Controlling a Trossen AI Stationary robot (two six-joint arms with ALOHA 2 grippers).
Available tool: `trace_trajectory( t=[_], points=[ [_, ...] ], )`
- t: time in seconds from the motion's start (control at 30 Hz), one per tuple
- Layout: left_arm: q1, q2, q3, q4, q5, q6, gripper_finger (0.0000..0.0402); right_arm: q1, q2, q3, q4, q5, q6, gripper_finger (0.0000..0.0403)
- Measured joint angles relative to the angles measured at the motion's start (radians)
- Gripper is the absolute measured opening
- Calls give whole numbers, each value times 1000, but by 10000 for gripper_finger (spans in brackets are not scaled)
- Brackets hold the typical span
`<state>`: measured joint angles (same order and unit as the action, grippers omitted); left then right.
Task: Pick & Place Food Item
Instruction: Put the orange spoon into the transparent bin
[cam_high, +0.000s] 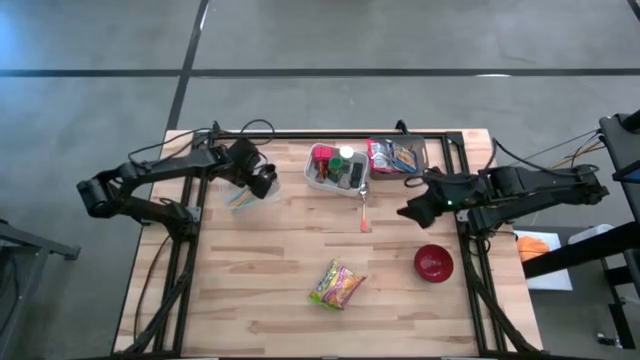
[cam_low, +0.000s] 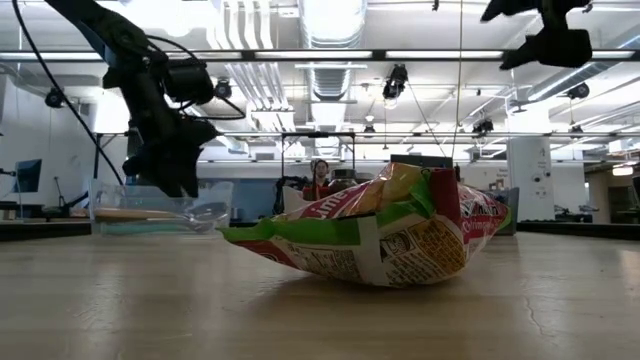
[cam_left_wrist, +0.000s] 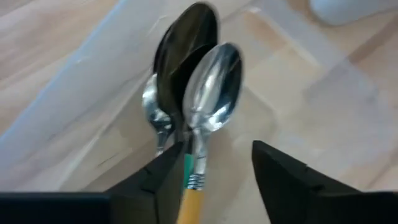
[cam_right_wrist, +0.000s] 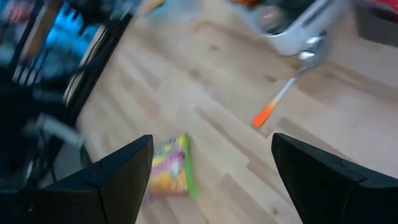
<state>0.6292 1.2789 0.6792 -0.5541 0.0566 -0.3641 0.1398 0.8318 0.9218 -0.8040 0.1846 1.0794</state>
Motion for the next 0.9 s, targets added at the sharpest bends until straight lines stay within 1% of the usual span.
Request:
trace_trajectory(
  t=[0.07, 0.13, 0.27, 0.4, 0.57, 0.8, 0.9],
  points=[
    [-1, 0, 21, -12, 25, -14, 204, -1, 29, 0, 2, 35, 80, 322],
    [-5, -1, 43, -18, 52, -32, 214, -3, 73, 0, 3, 44, 139, 322],
    [-33, -1, 79, -19, 71, -42, 218, -3, 188, 5, 8, 43, 200, 322],
    [-77, -2, 114, -19, 72, -53, 219, -23, 296, 56, -6, 59, 220, 322],
    [-110, -2, 139, -18, 71, -53, 219, -67, 414, 142, -18, 77, 201, 322],
    [-111, -6, 141, -33, 70, -56, 219, -111, 610, 271, -213, 77, 205, 322],
    [-111, -6, 141, -33, 69, -56, 219, -116, 689, 311, -236, 77, 210, 322]
  ],
)
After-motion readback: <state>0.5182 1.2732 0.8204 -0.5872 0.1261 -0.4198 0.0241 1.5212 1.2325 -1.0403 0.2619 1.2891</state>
